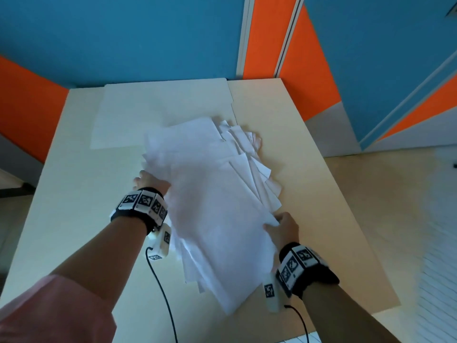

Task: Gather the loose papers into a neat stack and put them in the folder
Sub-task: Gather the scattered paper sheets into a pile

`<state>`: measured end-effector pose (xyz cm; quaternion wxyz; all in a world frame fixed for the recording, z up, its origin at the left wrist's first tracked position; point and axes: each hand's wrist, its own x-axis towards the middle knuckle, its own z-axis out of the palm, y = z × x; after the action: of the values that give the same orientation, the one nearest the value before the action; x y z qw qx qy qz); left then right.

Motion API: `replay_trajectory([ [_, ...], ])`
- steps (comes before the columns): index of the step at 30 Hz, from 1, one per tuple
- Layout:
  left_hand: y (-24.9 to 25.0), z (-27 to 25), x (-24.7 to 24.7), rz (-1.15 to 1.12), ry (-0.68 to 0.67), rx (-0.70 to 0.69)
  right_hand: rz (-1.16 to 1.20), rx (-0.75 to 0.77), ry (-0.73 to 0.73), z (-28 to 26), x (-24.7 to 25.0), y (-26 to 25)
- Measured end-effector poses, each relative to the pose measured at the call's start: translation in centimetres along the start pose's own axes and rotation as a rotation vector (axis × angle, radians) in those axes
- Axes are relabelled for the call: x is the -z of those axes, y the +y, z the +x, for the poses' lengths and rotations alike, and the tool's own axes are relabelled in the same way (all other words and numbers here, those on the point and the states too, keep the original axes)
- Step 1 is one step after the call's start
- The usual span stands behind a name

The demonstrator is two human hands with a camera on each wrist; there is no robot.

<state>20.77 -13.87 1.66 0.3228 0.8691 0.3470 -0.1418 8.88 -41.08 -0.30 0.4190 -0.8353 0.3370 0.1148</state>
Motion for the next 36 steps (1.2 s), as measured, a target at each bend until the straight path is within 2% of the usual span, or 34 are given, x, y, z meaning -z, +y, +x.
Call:
replay_trajectory([
  [3,1.2,1.3,1.4,0.125,0.136,-0.129,0.129,-0.008,0.089,0.3,0.1,0.3],
  [5,2.6,2.1,2.2,0.196,0.121,-0.242,0.148,0.016,0.095,0.6,0.1,-0.1],
  [7,4.0,3.8,2.2,0.294,0.057,-0.331,0.066,0.044,0.099,1.0,-0.2,-0.7],
  [10,6.1,6.4,1.8,0.378,0.000,-0.412,-0.217,0.057,0.162,0.9,0.3,-1.2],
  [11,6.7,7.1,1.5,0.393,-0.007,-0.430,-0.271,0.099,0.115,0.6,0.8,-1.1],
  [14,8.2,8.9,0.8,0.411,-0.014,-0.443,-0.495,0.237,-0.272,-0.6,2.0,-0.1],
  [16,8.6,9.6,0.2,0.400,-0.023,-0.412,-0.743,0.256,-0.423,-1.2,2.0,0.9],
  [19,8.9,9.8,-0.7,0.397,-0.062,-0.385,-0.792,0.258,-0.403,-1.1,1.5,1.0],
  [23,9.6,9.2,-1.7,0.568,-0.142,-0.519,-0.756,0.292,-0.302,0.1,0.8,0.1],
  [26,10.2,8.8,-2.2,0.559,-0.191,-0.571,-0.721,0.289,-0.276,0.5,0.3,-0.3],
  [29,9.9,8.9,-2.3,0.469,-0.112,-0.575,-0.620,0.251,-0.328,0.1,0.5,-0.6],
  [32,9.8,9.6,-1.9,0.416,-0.060,-0.479,-0.473,0.177,-0.295,-0.5,2.0,-0.6],
  [36,10.2,9.4,-1.9,0.456,-0.089,-0.449,-0.752,0.220,-0.370,-1.4,2.2,-0.1],
])
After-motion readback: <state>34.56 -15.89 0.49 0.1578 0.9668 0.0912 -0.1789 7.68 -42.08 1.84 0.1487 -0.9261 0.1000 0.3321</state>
